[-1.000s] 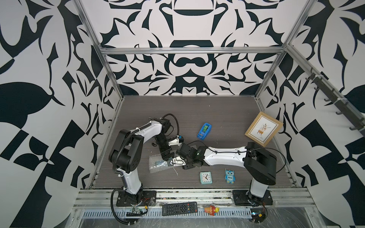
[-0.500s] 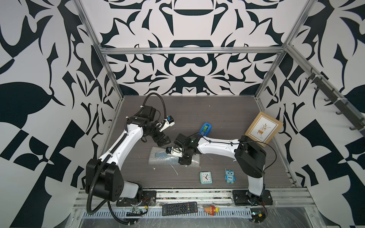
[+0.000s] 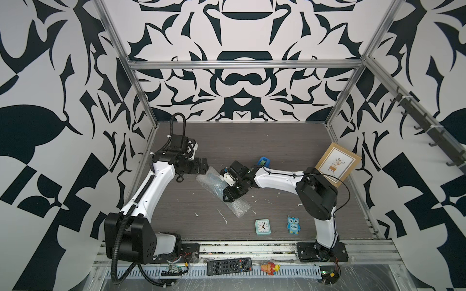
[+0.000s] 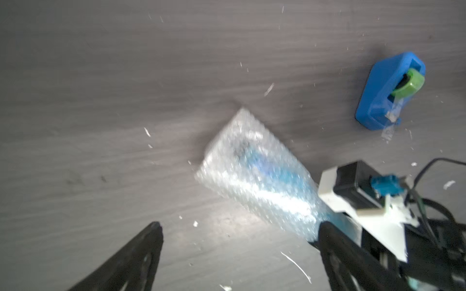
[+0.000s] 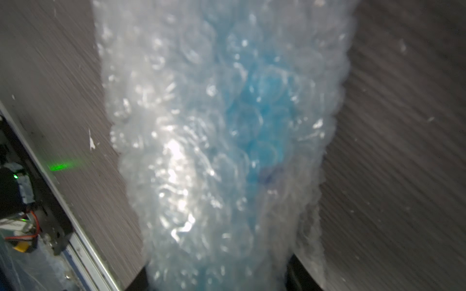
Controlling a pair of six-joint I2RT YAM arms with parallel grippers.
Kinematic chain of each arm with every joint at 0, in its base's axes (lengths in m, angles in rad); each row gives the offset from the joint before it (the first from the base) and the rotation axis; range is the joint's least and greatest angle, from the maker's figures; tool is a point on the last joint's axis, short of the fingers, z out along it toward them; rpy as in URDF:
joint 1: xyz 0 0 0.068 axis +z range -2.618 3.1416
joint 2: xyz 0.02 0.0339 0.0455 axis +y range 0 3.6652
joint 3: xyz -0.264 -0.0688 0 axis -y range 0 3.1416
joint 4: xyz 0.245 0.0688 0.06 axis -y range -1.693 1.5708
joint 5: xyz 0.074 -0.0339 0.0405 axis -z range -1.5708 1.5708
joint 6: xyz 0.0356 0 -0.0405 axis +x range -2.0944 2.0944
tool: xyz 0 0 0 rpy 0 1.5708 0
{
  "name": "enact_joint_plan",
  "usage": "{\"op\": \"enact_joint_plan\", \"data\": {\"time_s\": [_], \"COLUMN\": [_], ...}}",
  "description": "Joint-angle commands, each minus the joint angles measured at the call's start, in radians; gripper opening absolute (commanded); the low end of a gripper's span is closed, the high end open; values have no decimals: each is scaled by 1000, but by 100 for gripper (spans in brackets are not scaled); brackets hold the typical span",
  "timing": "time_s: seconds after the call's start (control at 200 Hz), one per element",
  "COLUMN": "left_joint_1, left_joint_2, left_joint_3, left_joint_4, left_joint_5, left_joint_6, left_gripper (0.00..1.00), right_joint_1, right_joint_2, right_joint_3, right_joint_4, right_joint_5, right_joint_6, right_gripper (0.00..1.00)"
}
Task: Wrap wine bottles in bubble wrap
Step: Wrap the wine bottle in bubble wrap.
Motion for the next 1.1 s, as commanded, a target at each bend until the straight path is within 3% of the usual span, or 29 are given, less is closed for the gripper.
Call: {"op": "enact_joint_plan", "data": {"time_s": [0.0, 0.29, 0.46, 0.58, 0.735, 0.83, 1.095], "left_joint_1": [1, 0, 1, 1, 1, 2, 1], "left_joint_2": [-31, -9, 65, 164, 254, 312, 460], "left_joint_3": [-118, -312, -364, -355, -302, -267, -184], "left_joint_4": [80, 363, 550, 681, 728, 741, 706], "left_joint_5": [211, 433, 465, 485, 437, 427, 464], "left_joint_6": [-224, -428, -539, -615, -653, -650, -558], "left_gripper": [93, 96, 96, 91, 89, 86, 56], "right_joint_1": [-36, -66, -72, -72, -73, -70, -55], "right_joint_2": [56, 58, 61, 55, 45, 45, 11], "right_joint_3": [-38, -106, -151, -176, -192, -187, -144], "right_joint_4": [147, 357, 460, 481, 486, 475, 392], "right_joint_5": [94, 132, 129, 149, 167, 169, 203], "right_joint_6": [206, 372, 432, 445, 446, 436, 355], "right_gripper": [20, 19, 19, 23, 25, 31, 51]}}
